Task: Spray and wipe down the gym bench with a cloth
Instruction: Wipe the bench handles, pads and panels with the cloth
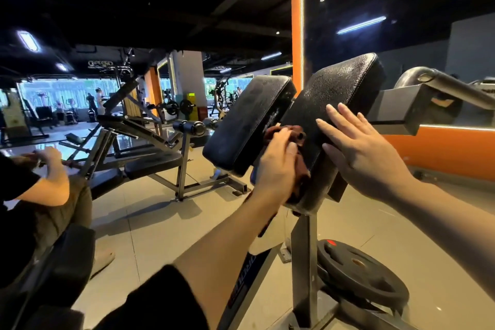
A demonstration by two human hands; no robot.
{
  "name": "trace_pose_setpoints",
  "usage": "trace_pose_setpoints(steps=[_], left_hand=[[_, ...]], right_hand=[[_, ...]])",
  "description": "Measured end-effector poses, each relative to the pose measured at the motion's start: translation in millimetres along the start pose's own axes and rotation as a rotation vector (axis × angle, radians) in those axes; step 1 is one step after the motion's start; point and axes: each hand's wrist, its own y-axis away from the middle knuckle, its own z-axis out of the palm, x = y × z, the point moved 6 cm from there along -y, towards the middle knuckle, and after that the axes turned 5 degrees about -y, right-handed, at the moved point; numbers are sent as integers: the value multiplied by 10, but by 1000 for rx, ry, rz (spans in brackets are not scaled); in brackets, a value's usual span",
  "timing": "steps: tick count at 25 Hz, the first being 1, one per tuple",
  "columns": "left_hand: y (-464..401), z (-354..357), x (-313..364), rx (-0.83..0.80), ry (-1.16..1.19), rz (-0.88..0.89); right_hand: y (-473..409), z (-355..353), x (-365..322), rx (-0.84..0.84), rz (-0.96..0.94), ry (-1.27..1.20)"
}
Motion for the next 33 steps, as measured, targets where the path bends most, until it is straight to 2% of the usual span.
trace_pose_setpoints(steps=[2, 3, 6, 7, 10, 12, 15, 16, 20, 24, 27, 28, 29, 31, 32, 33], left_hand=[[112, 116, 133, -55, -70, 199], [57, 94, 85, -61, -92, 215], [-265, -29, -175, -46, -3, -30], [-286, -9, -133, -26, 11, -49], [-185, 182, 272, -37, -152, 249], [-275, 237, 335, -113, -251, 338], [-664, 162, 258, -77, -126, 133], [-712, 190, 311, -60, -111, 128], [-688, 359, 539, -140, -275, 363], [-1114, 223, 478, -40, -232, 244], [-1035, 509, 881, -90, -238, 508], [-1071, 551, 899, -112, -263, 542], [-1202, 519, 854, -105, -290, 512], [-1457, 399, 744, -44, -321, 340], [-1496, 383, 754, -32, -305, 305], [-1476, 417, 820, -44, -270, 345]], right_hand=[[11, 3, 28, 4, -31, 38], [10, 6, 39, -4, -45, 52], [11, 13, 60, -32, -75, 43], [8, -1, 87, -37, -72, 25], [-36, -149, 291, 44, -11, 27], [-95, -252, 480, 85, 50, 86], [-188, -343, 673, 80, 117, 191], [-225, -383, 718, 100, 145, 206], [-357, -477, 822, 208, 187, 194], [-424, -535, 922, 295, 291, 27], [-496, -540, 902, 291, 247, 5], [-545, -559, 890, 286, 232, -3], [-601, -586, 895, 284, 236, -13], [-725, -649, 967, 267, 284, -17], [-788, -672, 1023, 248, 314, -15], [-838, -675, 1066, 219, 339, -17]])
